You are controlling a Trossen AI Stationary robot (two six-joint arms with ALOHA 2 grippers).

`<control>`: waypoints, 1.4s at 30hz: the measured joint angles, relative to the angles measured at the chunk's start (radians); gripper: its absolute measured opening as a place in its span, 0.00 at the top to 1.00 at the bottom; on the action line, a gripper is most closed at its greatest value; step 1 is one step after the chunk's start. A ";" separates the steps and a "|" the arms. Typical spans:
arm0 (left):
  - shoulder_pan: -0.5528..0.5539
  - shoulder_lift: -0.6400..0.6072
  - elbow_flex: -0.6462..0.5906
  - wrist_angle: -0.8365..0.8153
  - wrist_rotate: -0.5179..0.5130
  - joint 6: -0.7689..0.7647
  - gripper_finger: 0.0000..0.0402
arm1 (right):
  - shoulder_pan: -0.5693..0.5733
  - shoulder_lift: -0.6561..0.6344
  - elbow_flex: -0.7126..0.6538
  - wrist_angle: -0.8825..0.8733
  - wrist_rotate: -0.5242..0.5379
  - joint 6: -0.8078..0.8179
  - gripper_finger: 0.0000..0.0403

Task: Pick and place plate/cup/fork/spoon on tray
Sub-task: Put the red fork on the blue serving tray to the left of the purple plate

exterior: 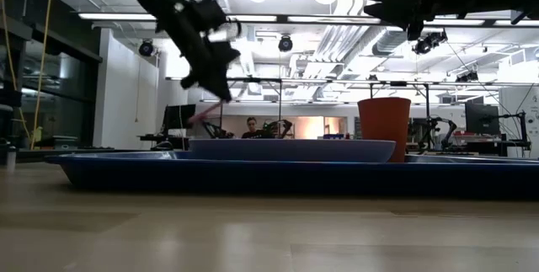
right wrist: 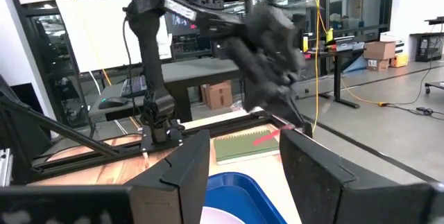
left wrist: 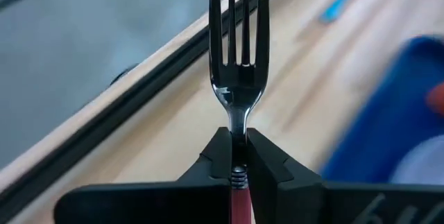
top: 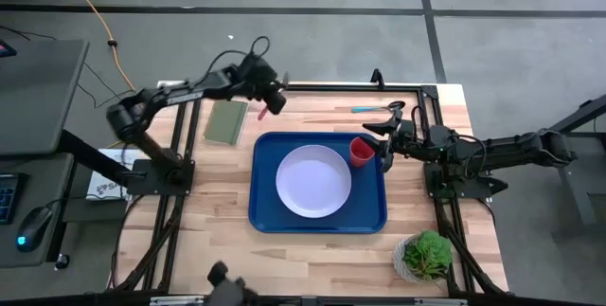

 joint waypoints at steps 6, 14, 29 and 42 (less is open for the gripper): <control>-0.197 -0.256 -0.281 0.212 -0.125 -0.155 1.00 | 0.000 0.000 0.000 -0.005 0.000 0.010 0.58; -0.674 -0.485 -0.511 0.209 -0.446 -0.598 1.00 | 0.000 0.000 0.000 -0.006 0.000 0.013 0.58; -0.970 -0.261 -0.517 0.055 -0.649 -1.279 1.00 | 0.000 0.000 0.000 -0.056 0.000 0.194 0.58; -0.910 -0.066 -0.516 0.200 -0.593 -1.283 1.00 | 0.000 0.000 0.000 -0.080 0.000 0.223 0.58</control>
